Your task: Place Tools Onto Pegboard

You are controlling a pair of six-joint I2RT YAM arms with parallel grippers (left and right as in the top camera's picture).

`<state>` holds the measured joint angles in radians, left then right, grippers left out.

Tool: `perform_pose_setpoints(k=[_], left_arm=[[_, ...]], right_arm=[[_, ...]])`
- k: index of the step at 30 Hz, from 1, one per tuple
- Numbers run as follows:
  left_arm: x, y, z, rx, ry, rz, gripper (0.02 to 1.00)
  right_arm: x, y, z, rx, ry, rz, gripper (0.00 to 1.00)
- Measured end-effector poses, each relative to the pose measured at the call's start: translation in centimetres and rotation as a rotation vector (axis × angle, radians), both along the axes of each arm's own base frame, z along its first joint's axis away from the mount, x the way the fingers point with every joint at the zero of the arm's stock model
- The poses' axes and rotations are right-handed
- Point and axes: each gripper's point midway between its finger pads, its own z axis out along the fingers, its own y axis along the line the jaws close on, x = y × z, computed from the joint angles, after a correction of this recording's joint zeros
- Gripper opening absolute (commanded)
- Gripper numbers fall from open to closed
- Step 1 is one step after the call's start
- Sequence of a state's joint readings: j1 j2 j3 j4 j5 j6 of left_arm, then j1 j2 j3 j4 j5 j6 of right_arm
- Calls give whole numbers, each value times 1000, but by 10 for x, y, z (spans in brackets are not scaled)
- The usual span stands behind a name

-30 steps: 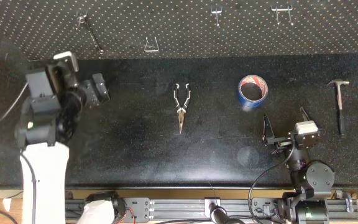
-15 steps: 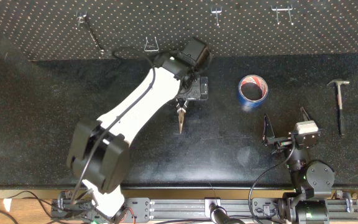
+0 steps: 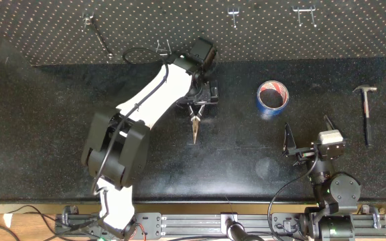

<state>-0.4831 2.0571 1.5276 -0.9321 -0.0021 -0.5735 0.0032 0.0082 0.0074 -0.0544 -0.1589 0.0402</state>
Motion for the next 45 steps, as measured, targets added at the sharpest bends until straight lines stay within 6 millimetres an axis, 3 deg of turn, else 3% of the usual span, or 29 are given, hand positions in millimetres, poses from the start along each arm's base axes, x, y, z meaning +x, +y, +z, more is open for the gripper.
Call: perform_pose_setpoints(k=[5, 6, 7, 12, 23, 32, 34, 35, 40, 41, 43, 44, 45], left_arm=[[-3, 1, -10, 11, 28, -1, 998], [-3, 1, -10, 11, 28, -1, 855], [-3, 1, -10, 12, 28, -1, 792], [-2, 3, -11, 23, 24, -8, 612], [-1, 2, -11, 22, 23, -10, 522], [-1, 2, -11, 21, 24, -10, 391], [-1, 2, -11, 21, 24, -10, 235], [-1, 2, -11, 21, 24, -10, 29], [-5, 4, -10, 29, 44, -10, 27], [-9, 8, 1, 27, 43, -5, 27], [4, 26, 70, -51, -101, 51, 27], [13, 60, 127, -102, -235, 138, 29], [16, 89, 165, -107, -342, 205, 29]], right_arm=[[0, 0, 0, 0, 0, 0, 976], [0, 0, 0, 0, 0, 0, 976], [0, 0, 0, 0, 0, 0, 976], [0, 0, 0, 0, 0, 0, 976], [0, 0, 0, 0, 0, 0, 976], [0, 0, 0, 0, 0, 0, 976], [0, 0, 0, 0, 0, 0, 976], [0, 0, 0, 0, 0, 0, 976], [0, 0, 0, 0, 0, 0, 976], [0, 0, 0, 0, 0, 0, 974], [0, 0, 0, 0, 1, 0, 976], [0, 0, 0, 0, 0, 0, 974], [0, 0, 0, 0, 0, 0, 976]])
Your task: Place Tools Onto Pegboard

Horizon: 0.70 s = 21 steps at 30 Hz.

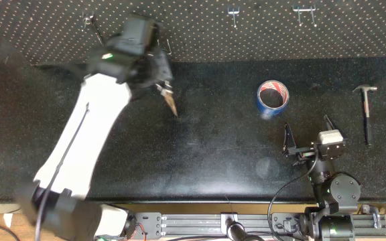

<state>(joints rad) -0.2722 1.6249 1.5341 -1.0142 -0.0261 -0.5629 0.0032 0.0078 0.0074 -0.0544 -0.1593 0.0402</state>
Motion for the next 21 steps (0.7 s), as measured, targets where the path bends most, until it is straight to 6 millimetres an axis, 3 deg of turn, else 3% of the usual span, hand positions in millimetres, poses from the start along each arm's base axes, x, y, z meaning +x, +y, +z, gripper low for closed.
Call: perform_pose_setpoints(k=[1, 2, 3, 4, 6, 9, 13, 16, 17, 18, 19, 21], left_arm=[[2, 17, 40, 19, -145, 47, 27], [8, 22, 66, 15, -275, 71, 29], [37, 17, 94, 0, -508, 59, 29], [49, 14, 96, 17, -588, 40, 29], [79, 1, 80, 94, -686, -48, 29], [103, -5, 65, 188, -729, -129, 29], [111, -2, 66, 257, -758, -174, 29], [115, -2, 53, 269, -730, -189, 27], [116, -4, 45, 266, -712, -201, 156], [113, -6, 35, 259, -676, -222, 156], [111, -8, 26, 258, -647, -237, 340], [104, -10, 7, 251, -571, -268, 351]], right_arm=[[0, 0, 0, 0, 0, 0, 976], [0, 0, 0, 0, 1, 0, 976], [0, 0, 0, 0, 0, 0, 976], [0, 0, 0, 0, 1, 0, 976], [0, 0, 0, 0, 0, 0, 976], [0, 0, 0, 0, 0, 0, 976], [0, 0, 0, 0, 1, 0, 976], [0, 0, 0, 0, 1, 0, 976], [0, 0, 0, 0, 0, 0, 976], [0, 0, 0, 0, 0, 0, 976], [0, 0, 0, 0, 0, 0, 976], [0, 0, 0, 0, 1, 0, 976]])
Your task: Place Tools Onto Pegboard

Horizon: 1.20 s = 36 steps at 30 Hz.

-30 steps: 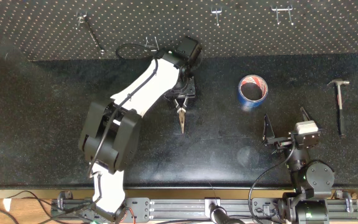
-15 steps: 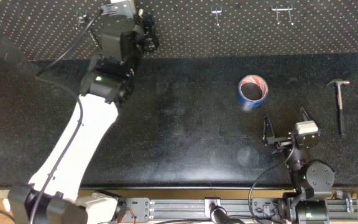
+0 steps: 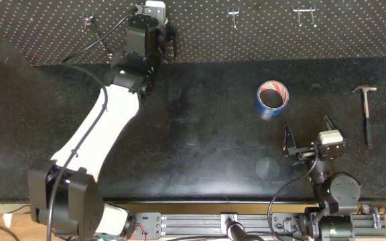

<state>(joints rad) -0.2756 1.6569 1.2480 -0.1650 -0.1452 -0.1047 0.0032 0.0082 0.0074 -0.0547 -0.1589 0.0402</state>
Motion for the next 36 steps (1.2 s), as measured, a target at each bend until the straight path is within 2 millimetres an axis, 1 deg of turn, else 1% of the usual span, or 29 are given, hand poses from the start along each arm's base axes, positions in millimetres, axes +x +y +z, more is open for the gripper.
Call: perform_pose_setpoints(k=[1, 2, 3, 5, 6, 7, 9, 10, 11, 12, 18, 21, 23, 26, 27, 28, 29, 30, 31, 32, 33, 34, 35, 36], left_arm=[[-4, 0, -6, 4, 28, -5, 406], [-6, 0, -11, 7, 49, -9, 492], [-8, 0, -13, 9, 60, -10, 503], [-12, 1, -18, 15, 87, -12, 505], [-13, 1, -18, 17, 96, -12, 485], [-14, 1, -19, 18, 100, -12, 428], [-14, 3, -19, 24, 103, -6, 439], [-14, 4, -19, 27, 102, -1, 636], [-17, 6, -23, 38, 122, 5, 952], [-18, 7, -26, 47, 131, 7, 996], [-18, 7, -26, 47, 130, 7, 998], [-8, 5, -14, 29, 68, 8, 996], [-7, 6, -10, 25, 53, 12, 996], [-8, 21, 13, 10, 1, 41, 998], [-11, 26, 24, 0, -36, 49, 993], [-18, 31, 33, -14, -90, 58, 996], [-31, 39, 40, -26, -140, 68, 993], [-63, 55, 45, -47, -231, 89, 996], [-85, 65, 54, -70, -332, 101, 996], [-128, 84, 50, -92, -434, 122, 993], [-156, 95, 42, -106, -507, 130, 996], [-174, 102, 31, -114, -546, 128, 993], [-186, 105, 20, -117, -554, 123, 993], [-198, 103, 13, -121, -550, 107, 993]], right_arm=[[0, 0, 0, 0, 0, 0, 976], [0, 0, 0, 0, 0, 0, 976], [0, 0, 0, 0, 0, 0, 976], [0, 0, 0, 0, 0, 0, 976], [0, 0, 0, 0, 0, 0, 976], [0, 0, 0, 0, 0, 0, 976], [0, 0, 0, 0, 0, 0, 976], [0, 0, 0, 0, 0, 0, 976], [0, 0, 0, 0, 0, 0, 976], [0, 0, 0, 0, 0, 0, 974], [0, 0, 0, 0, 0, 0, 976], [0, 0, 0, 0, 0, 0, 976], [0, 0, 0, 0, 0, 0, 976], [0, 0, 0, 0, 0, 0, 976], [0, 0, 0, 0, 0, 0, 976], [0, 0, 0, 0, 0, 0, 976], [0, 0, 0, 0, 0, 0, 976], [0, 0, 0, 0, 0, 0, 976], [0, 0, 0, 0, 1, 0, 976], [0, 0, 0, 0, 0, 0, 976], [0, 0, 0, 0, 0, 0, 976], [0, 0, 0, 0, 0, 0, 976], [0, 0, 0, 0, 0, 0, 976], [0, 0, 0, 0, 0, 0, 976]])
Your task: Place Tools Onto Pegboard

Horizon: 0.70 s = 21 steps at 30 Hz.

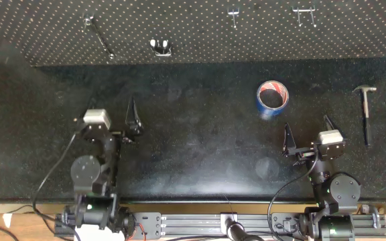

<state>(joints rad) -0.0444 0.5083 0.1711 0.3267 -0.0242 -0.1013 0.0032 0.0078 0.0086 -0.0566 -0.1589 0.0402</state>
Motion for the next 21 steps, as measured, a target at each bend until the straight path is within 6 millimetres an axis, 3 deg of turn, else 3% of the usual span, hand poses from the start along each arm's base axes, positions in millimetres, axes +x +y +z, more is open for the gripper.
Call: perform_pose_setpoints(k=[4, 9, 10, 14, 21], left_arm=[[-17, -1, 3, -2, -51, -11, 996], [-33, -2, -23, -2, -59, -22, 993], [-35, -3, -38, -1, -8, -24, 993], [-40, -3, -60, 2, 74, -25, 993], [-40, -3, -61, 2, 79, -25, 996]], right_arm=[[0, 0, 0, 0, 1, 0, 976], [0, 0, 0, 0, 1, 0, 976], [0, 0, 0, 0, 1, 0, 976], [0, 0, 0, 0, 1, 0, 976], [0, 0, 0, 0, 0, 0, 976]])
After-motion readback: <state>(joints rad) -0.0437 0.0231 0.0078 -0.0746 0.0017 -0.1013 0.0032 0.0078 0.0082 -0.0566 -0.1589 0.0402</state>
